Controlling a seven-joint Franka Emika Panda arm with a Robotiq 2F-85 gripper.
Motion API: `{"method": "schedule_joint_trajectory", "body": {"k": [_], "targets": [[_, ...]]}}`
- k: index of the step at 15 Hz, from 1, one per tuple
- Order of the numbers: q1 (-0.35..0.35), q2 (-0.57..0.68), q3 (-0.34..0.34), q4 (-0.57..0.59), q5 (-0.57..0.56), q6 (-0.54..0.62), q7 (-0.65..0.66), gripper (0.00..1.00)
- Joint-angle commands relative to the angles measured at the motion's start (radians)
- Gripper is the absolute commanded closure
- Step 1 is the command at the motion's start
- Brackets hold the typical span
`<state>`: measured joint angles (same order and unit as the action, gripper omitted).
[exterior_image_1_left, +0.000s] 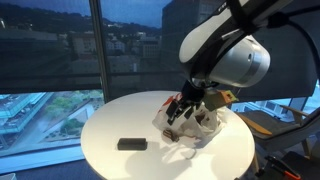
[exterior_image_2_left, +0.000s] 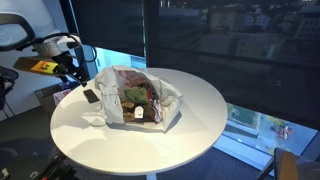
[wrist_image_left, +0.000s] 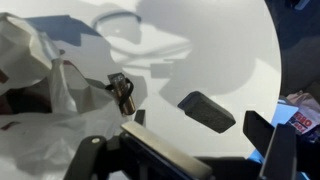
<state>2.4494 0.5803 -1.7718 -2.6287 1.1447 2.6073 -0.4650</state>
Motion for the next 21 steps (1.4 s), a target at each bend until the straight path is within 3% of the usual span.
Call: {"method": "schedule_joint_trajectory", "body": {"k": [1, 6, 9, 11, 12, 18, 21], "targets": [[-0.072, -0.176, 0.105, 0.02, -0.008, 0.115, -0.061, 0.0], [-0.256, -0.329, 0.341, 0.01, -0.093, 0.303, -0.04, 0.0], [-0.449, -0.363, 0.529, -0.009, -0.251, 0.383, 0.051, 0.0], [-0.613, -0.353, 0.669, -0.003, -0.379, 0.392, 0.154, 0.0], [-0.634, -0.262, 0.699, 0.035, -0.23, 0.335, 0.058, 0.0], [-0.952, -0.076, 0.987, 0.182, -0.052, 0.265, 0.058, 0.0], [-1.06, 0.044, 1.084, 0.27, 0.007, 0.281, 0.041, 0.0]]}}
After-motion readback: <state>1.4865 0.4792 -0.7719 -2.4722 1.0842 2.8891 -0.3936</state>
